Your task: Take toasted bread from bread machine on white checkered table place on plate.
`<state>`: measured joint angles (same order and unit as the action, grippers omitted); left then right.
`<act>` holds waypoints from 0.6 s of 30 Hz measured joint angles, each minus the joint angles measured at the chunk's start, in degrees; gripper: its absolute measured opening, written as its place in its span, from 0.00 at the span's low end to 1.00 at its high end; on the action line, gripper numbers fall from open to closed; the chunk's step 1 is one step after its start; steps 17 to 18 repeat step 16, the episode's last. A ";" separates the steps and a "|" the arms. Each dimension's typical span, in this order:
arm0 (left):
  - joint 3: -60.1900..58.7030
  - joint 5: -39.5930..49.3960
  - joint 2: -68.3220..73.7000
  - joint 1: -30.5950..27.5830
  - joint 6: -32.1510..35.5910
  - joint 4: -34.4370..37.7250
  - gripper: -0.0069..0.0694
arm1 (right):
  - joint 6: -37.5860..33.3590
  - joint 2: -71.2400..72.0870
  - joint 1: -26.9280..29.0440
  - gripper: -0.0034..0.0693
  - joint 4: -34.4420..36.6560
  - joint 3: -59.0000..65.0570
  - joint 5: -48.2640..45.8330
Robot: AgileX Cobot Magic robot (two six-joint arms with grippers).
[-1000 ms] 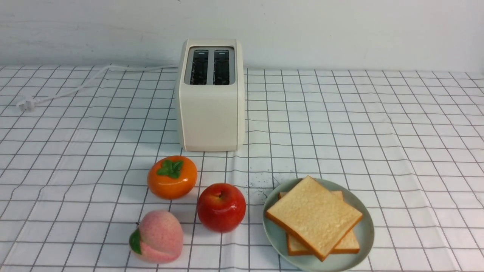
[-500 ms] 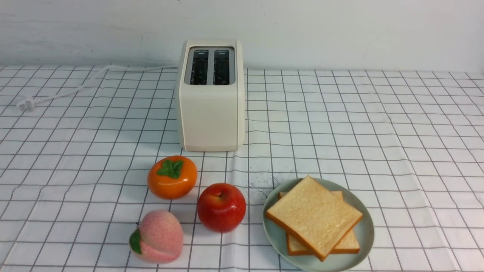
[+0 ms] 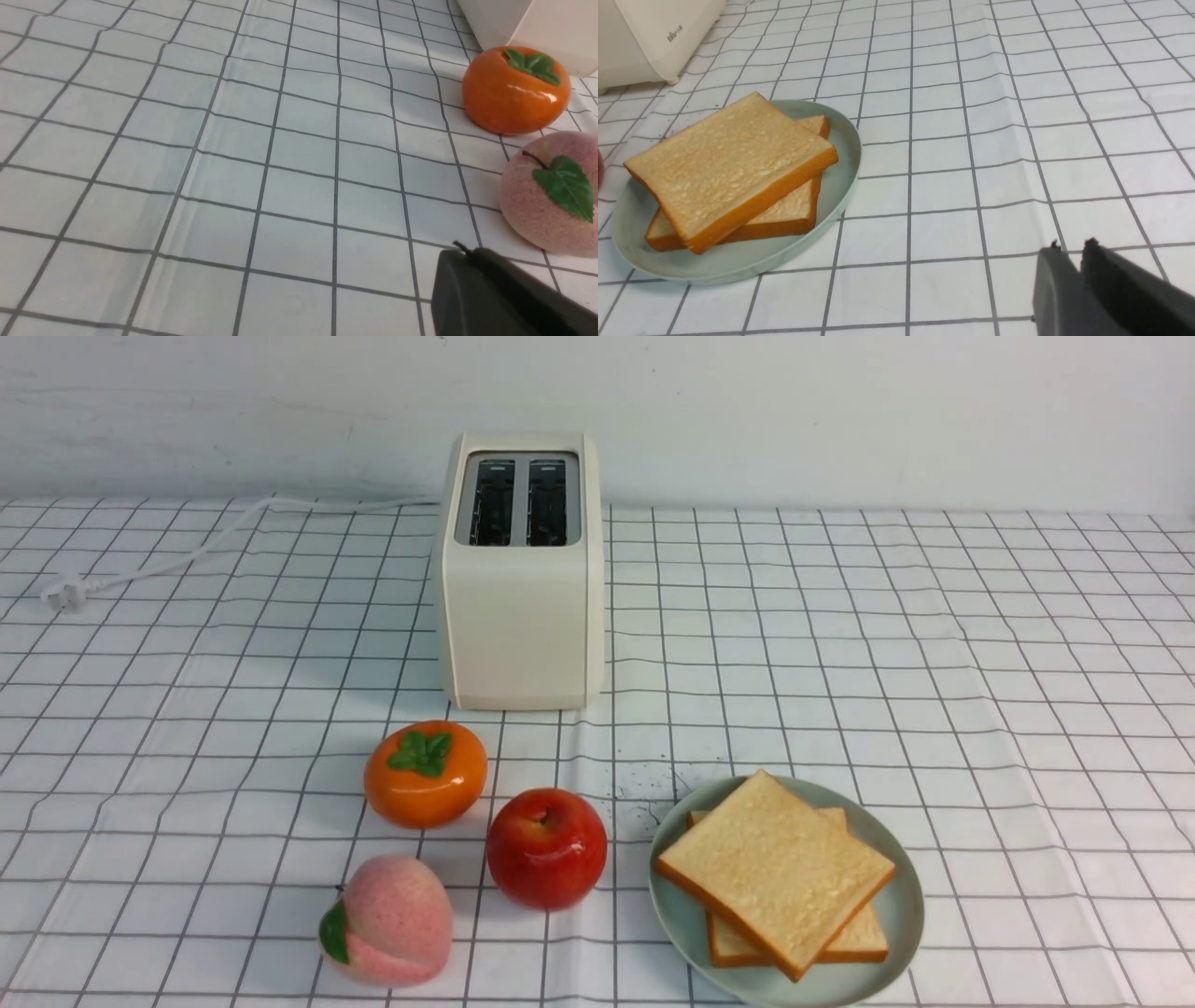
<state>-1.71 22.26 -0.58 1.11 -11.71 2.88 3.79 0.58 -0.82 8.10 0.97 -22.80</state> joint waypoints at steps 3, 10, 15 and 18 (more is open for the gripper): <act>0.00 0.00 0.00 0.00 0.00 0.00 0.07 | 0.00 0.00 0.00 0.16 0.00 0.00 0.00; 0.00 0.00 0.00 0.00 -0.04 0.00 0.08 | 0.00 0.00 0.00 0.17 0.00 0.00 0.00; 0.00 0.00 0.00 0.00 -0.04 0.00 0.08 | 0.00 0.00 0.00 0.18 0.00 0.00 0.00; 0.00 0.00 0.00 0.00 -0.04 0.00 0.08 | 0.00 0.00 0.00 0.18 0.00 0.00 0.00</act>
